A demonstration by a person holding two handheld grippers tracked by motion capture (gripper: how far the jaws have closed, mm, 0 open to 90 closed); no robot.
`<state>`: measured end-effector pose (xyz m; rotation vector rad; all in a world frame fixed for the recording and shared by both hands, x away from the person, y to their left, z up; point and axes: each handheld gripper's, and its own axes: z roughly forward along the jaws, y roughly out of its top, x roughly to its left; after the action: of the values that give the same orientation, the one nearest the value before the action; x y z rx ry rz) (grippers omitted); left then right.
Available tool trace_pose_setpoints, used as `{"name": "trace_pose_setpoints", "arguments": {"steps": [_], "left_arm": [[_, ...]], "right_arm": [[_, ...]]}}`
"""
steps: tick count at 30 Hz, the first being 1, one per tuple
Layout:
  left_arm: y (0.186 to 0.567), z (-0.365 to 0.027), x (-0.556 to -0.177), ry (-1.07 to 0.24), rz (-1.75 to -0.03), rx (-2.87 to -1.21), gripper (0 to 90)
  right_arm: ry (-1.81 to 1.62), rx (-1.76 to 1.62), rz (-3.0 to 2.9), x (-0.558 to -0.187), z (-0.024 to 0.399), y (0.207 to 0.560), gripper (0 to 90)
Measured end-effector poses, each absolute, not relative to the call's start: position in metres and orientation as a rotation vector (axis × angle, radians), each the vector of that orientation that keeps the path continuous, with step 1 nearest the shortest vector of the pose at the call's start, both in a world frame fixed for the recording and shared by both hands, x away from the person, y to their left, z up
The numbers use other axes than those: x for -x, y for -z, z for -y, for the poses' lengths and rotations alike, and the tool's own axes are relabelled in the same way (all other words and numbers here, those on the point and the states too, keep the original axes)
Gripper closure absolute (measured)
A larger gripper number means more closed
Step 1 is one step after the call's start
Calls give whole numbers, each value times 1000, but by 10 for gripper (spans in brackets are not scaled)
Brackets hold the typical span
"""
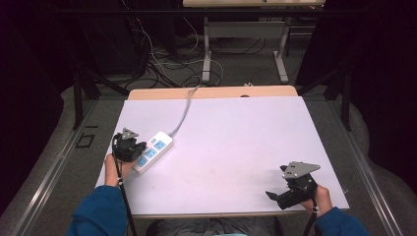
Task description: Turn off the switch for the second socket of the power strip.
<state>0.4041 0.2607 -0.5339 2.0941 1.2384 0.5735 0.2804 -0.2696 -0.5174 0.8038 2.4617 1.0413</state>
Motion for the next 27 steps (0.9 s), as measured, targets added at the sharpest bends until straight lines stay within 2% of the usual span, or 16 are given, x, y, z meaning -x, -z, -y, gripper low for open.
{"name": "trace_pose_setpoints", "arguments": {"steps": [4, 27], "left_arm": [[536, -260, -403, -602, -1231, -2086, 900], [536, -261, -402, -583, -1249, -2067, 900]], "right_arm": [[-1041, -805, -2462, -280, 269, 518, 8], [-1039, -796, -2476, -281, 270, 518, 8]]}}
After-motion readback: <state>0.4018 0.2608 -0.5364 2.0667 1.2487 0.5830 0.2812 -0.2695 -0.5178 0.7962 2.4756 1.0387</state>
